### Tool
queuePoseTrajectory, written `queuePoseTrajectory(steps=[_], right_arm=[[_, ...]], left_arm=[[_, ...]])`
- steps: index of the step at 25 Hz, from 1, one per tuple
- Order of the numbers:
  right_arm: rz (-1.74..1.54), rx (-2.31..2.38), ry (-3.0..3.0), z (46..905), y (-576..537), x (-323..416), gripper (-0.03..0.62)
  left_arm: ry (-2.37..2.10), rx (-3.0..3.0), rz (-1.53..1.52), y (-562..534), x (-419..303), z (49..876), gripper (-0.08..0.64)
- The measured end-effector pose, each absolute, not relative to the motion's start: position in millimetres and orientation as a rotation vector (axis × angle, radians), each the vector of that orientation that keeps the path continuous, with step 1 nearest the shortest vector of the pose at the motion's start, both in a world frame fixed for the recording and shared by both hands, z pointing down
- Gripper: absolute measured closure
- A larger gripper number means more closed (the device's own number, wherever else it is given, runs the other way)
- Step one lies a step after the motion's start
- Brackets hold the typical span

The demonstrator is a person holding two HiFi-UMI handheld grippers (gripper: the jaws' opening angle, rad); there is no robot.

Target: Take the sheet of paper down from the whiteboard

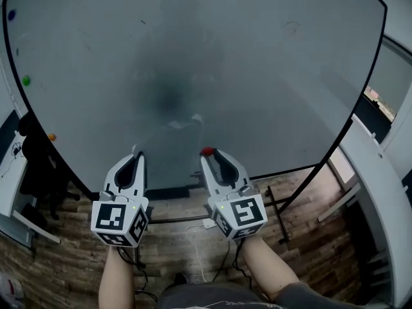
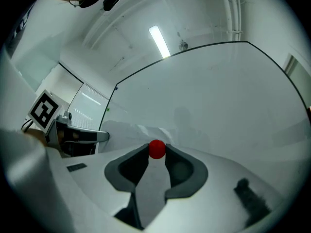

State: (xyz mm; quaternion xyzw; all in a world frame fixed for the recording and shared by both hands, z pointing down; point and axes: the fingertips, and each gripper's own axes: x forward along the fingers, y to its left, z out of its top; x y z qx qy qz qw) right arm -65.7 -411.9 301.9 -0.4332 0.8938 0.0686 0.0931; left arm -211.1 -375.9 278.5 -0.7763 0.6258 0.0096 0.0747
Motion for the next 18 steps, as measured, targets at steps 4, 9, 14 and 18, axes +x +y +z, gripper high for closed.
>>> queuePoseTrajectory(steps=[4,9,14,18], right_arm=[[0.166,-1.209,2.682,314,-384,-41,0.480],[0.140,-1.142,2.732,328,-346,-6,0.480],[0.100,-1.071,2.781,341,-306,24,0.480],[0.110,-1.046,2.784,343,-276,44,0.480]], left_arm=[[1.933,-2.317,0.025,-343,-180,305,0.548],[2.028,-2.286,0.016,-299,-146,331,0.548],[2.119,-2.248,-0.002,-254,-121,345,0.548],[2.159,-2.246,0.004,-226,-104,356,0.548]])
